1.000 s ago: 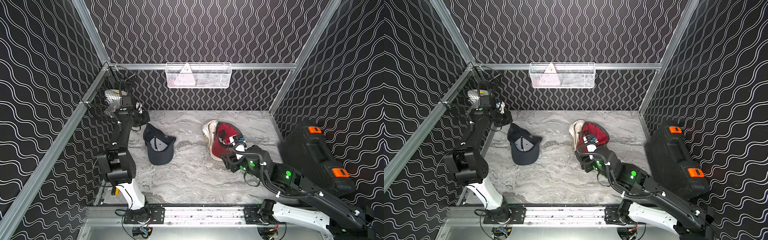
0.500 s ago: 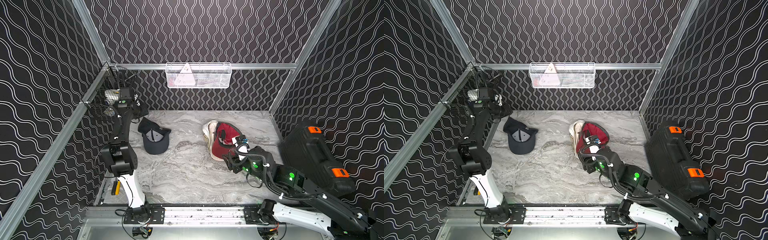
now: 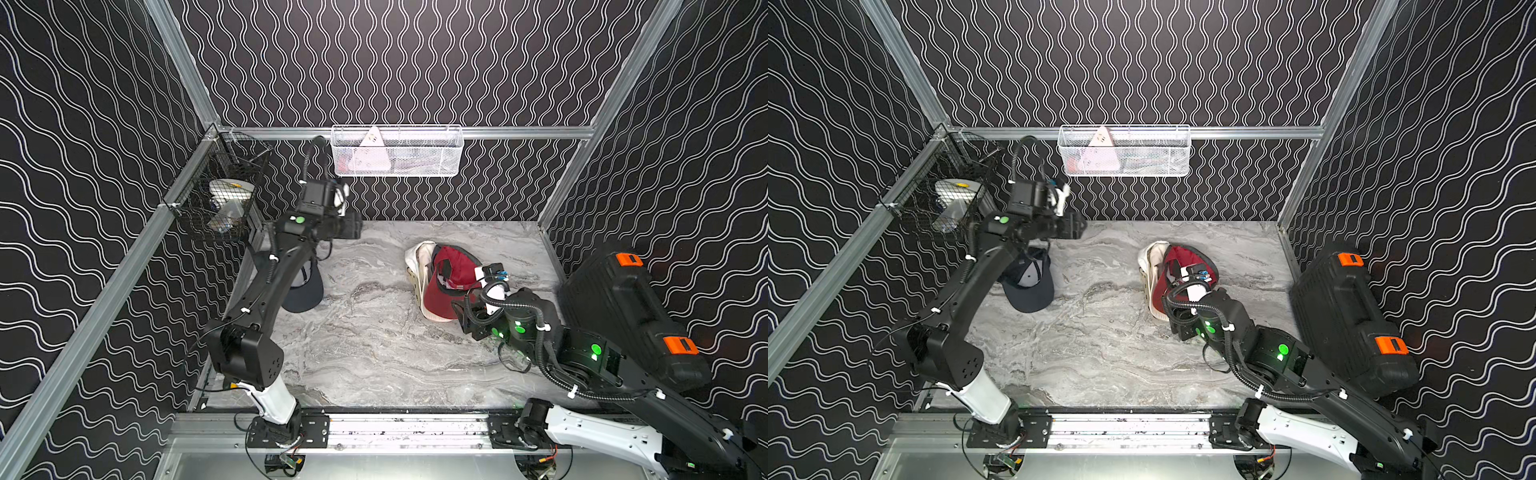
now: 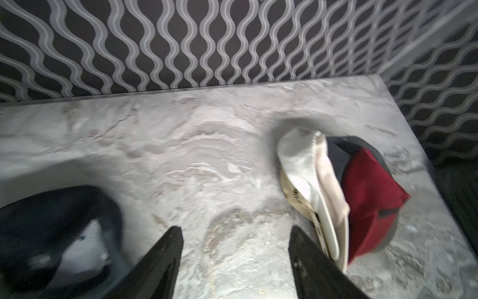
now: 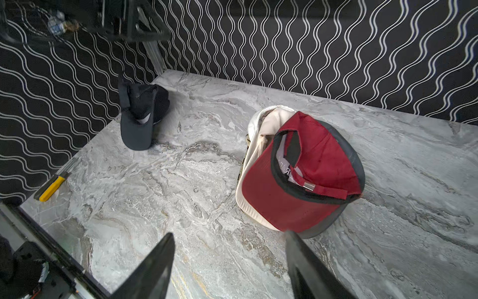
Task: Open the adjustable buckle of the baseball cap
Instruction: Place the baseball cap at the center of the board, then pick up the baseball cap.
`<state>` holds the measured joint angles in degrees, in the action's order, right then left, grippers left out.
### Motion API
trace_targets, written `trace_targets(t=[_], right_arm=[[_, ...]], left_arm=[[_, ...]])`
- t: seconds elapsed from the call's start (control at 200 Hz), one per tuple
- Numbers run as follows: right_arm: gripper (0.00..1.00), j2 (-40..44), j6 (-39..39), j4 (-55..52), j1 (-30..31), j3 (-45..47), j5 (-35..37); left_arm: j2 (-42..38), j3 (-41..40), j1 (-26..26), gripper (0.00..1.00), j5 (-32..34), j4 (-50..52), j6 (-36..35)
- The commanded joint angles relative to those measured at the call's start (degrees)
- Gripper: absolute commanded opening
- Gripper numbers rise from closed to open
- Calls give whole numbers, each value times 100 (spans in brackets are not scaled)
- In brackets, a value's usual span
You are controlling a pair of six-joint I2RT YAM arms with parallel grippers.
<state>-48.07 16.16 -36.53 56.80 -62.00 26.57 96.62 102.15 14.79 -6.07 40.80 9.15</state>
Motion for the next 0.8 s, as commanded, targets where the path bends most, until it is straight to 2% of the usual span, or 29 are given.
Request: trace_targets(t=[0.0, 0.145, 0.28, 0.525, 0.796], right_arm=[[69, 139, 347, -257, -9, -136, 484], [70, 288, 520, -560, -6, -250, 720], [70, 359, 657, -774, -10, -251, 771], [71, 525, 853, -886, -10, -251, 714], [71, 494, 836, -882, -11, -251, 657]], left_arm=[[119, -146, 607, 70, -237, -423, -200], [531, -145, 1433, 70, -144, -615, -242], [1032, 193, 1854, 70, -23, -649, -209], [1942, 1053, 2174, 71, 152, -417, -271], [2401, 1287, 2232, 71, 325, -401, -330]])
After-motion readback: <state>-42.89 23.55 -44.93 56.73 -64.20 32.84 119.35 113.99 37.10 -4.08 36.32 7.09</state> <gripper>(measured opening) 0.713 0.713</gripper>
